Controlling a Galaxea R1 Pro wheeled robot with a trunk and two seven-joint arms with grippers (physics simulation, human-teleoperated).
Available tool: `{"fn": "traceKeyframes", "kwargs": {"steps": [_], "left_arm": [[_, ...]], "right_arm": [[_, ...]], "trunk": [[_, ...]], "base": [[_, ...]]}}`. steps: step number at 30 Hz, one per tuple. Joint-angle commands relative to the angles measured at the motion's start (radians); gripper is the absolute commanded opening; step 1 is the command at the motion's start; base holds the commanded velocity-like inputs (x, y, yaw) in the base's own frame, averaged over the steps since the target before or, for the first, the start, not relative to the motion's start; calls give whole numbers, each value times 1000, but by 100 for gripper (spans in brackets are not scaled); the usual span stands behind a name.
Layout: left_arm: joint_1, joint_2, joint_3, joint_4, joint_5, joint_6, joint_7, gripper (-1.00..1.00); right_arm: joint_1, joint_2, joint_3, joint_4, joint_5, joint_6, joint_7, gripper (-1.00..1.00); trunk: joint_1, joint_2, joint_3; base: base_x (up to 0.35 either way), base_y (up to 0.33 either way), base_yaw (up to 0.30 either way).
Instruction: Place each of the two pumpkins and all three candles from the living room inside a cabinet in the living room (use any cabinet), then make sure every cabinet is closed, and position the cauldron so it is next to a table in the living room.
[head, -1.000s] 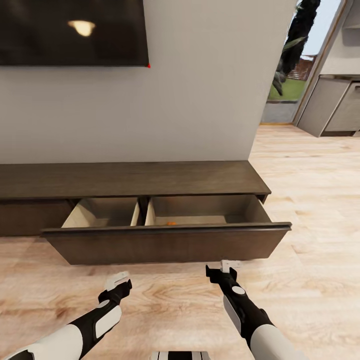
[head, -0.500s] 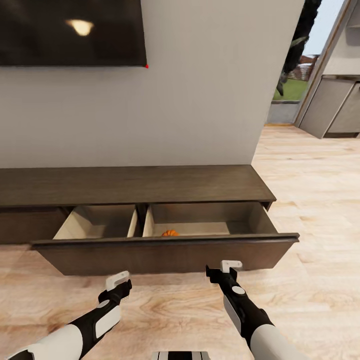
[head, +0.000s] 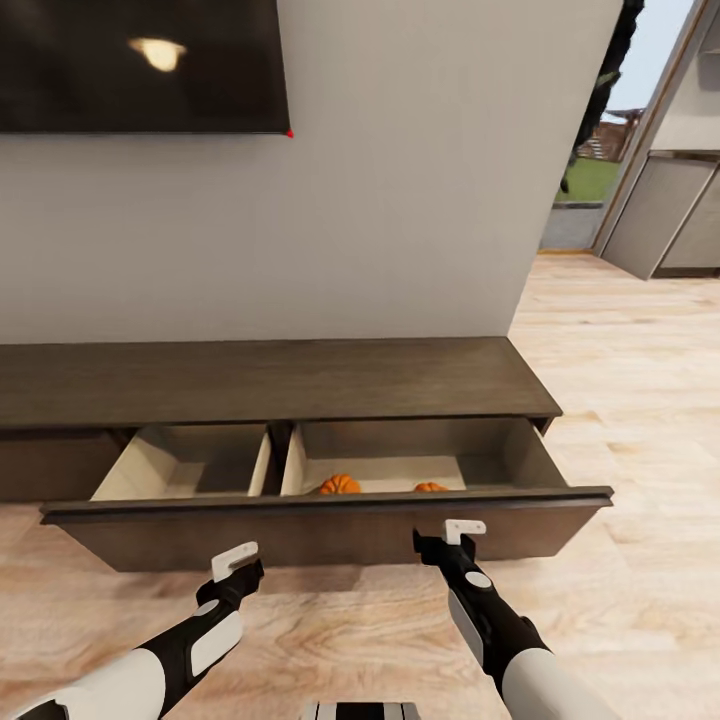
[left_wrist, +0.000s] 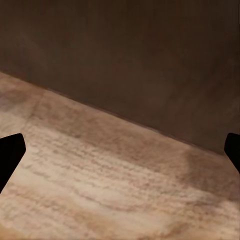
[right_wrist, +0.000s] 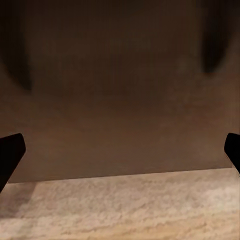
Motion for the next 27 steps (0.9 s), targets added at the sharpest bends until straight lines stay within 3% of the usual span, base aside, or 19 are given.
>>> {"fn": "traceKeyframes", "kwargs": {"steps": [1, 22, 27], "left_arm": [[-1, 1, -9, -3, 8, -4, 6, 100], [-1, 1, -9, -2, 8, -4, 6, 100], [-1, 1, -8, 47, 6, -6, 7, 100]], "right_arm": [[-1, 1, -5, 1, 4, -4, 0, 100], [-1, 1, -5, -2, 4, -5, 1, 100], [-1, 0, -5, -4, 4, -5, 1, 100]], "trunk": [[0, 0, -1], [0, 0, -1], [0, 0, -1]], "base": [[193, 0, 0], [290, 0, 0], [268, 0, 0]]}}
